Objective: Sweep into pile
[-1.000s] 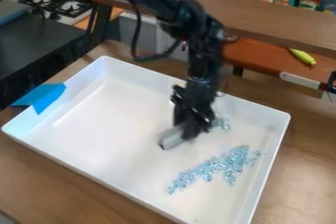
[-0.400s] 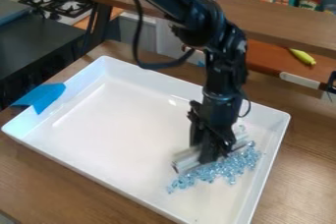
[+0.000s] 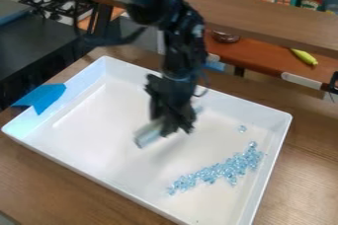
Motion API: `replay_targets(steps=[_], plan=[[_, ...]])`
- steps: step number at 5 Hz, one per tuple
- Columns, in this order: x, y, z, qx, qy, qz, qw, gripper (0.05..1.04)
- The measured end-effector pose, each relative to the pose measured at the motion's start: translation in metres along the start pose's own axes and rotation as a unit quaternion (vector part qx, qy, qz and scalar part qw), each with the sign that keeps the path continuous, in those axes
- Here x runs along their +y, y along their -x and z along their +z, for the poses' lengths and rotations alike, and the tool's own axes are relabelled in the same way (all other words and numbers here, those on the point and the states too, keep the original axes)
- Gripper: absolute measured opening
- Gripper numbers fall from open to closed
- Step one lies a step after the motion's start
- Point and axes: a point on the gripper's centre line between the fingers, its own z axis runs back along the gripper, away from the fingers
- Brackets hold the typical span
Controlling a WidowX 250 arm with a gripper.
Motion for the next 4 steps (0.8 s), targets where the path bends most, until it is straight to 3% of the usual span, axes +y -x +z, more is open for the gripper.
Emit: replay_targets(steps=[1,2,4], plan=[[0.006,0.027,-0.008,0.023,0.013,0.086,0.9960,0.382],[0.000,0.046,-0.017,0.058,0.046,0.171,0.9825,0.382],[-0.021,0.048,-0.017,0.070,0.130,0.277,0.9494,0.382]])
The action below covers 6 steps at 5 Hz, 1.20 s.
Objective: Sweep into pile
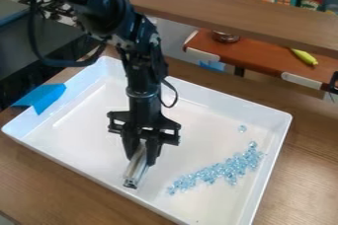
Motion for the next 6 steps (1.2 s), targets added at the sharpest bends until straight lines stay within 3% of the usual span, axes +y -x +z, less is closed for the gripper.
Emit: replay_targets(steps=[1,2,4,6], plan=[[-0.004,-0.002,-0.006,-0.019,0.014,0.008,0.9997,0.382],[-0.012,-0.001,-0.021,-0.028,0.006,0.005,0.9996,0.382],[-0.027,-0.009,-0.029,-0.040,-0.004,0.024,0.9989,0.382],[-0.061,-0.020,-0.028,-0.014,0.012,0.066,0.9976,0.382]])
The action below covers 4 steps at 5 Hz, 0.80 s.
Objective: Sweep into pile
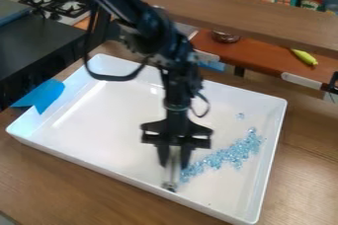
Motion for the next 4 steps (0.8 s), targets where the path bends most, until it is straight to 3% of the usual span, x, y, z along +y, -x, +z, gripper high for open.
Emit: replay_targets(steps=[2,3,4], plan=[[-0.034,-0.020,0.001,0.020,0.011,0.023,0.9995,0.382],[-0.056,-0.017,0.006,0.027,0.021,-0.007,0.9994,0.382],[-0.050,-0.021,0.008,0.032,0.031,-0.018,0.9989,0.382]])
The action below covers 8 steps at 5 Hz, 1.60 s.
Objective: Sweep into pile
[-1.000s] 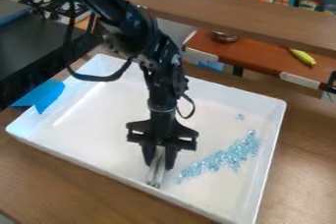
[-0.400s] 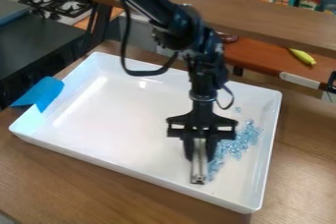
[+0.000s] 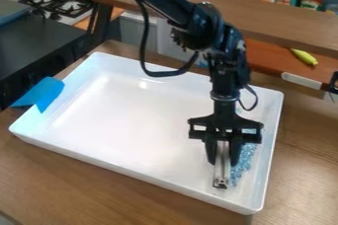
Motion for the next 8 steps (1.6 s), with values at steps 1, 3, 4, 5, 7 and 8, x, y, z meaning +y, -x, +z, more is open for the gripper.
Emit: replay_targets(steps=[1,3,4,5,7,8], plan=[[0.033,-0.006,0.049,-0.026,0.033,-0.008,0.9991,0.382],[0.115,-0.019,0.089,-0.038,0.032,-0.035,0.9981,0.382],[0.154,-0.026,0.093,-0.049,0.014,-0.057,0.9970,0.382],[0.181,-0.027,0.072,-0.040,-0.002,-0.085,0.9955,0.382],[0.228,-0.033,0.026,-0.033,-0.044,-0.111,0.9923,0.449],[0.235,-0.035,0.025,-0.035,-0.057,-0.139,0.9880,0.765]])
